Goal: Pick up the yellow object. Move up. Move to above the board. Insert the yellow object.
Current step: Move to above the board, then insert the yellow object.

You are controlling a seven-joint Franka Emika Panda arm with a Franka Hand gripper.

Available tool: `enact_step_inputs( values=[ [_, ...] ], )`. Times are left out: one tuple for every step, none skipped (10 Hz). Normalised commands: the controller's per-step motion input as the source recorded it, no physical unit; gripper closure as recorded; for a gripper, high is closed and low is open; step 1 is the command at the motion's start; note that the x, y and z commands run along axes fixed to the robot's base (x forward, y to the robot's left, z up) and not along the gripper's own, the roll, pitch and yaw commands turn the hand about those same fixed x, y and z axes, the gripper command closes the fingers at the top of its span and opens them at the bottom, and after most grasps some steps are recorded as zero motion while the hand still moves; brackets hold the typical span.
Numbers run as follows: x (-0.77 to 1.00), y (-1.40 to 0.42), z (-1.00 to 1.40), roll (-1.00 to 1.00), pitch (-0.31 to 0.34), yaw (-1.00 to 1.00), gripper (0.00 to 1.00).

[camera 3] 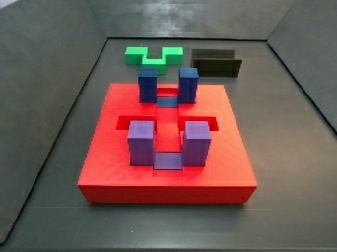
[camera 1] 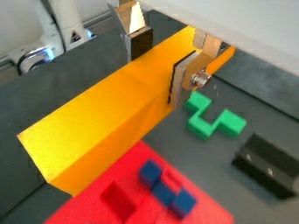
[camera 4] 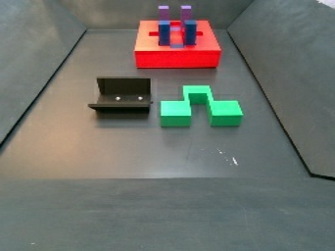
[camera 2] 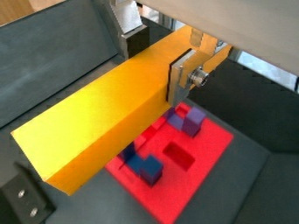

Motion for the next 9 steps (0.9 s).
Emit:
enact_step_inputs(
  values=[
    [0.35,-0.45,0.09,0.08,0.168,0.01,1.00],
    [0.21,-0.26,0.06,0.05,0.118,0.01,1.00],
    [0.14,-0.19,0.05,0.05,0.084,0.01,1.00],
    [0.00,-0.05,0.00,0.05,0.000,0.00,1.00],
    [0.00,-0.06,0.00,0.06,0.000,0.00,1.00],
    [0.00,-0.09,0.00,0.08,0.000,0.00,1.00],
    [0.00,-0.09,-0.01,0.09,0.000,0.00,1.00],
    [0.00,-0.08,-0.01,0.09,0.003,0.00,1.00],
    [0.01,-0.11,-0.03,0.11,0.014,0.00,1.00]
  ],
)
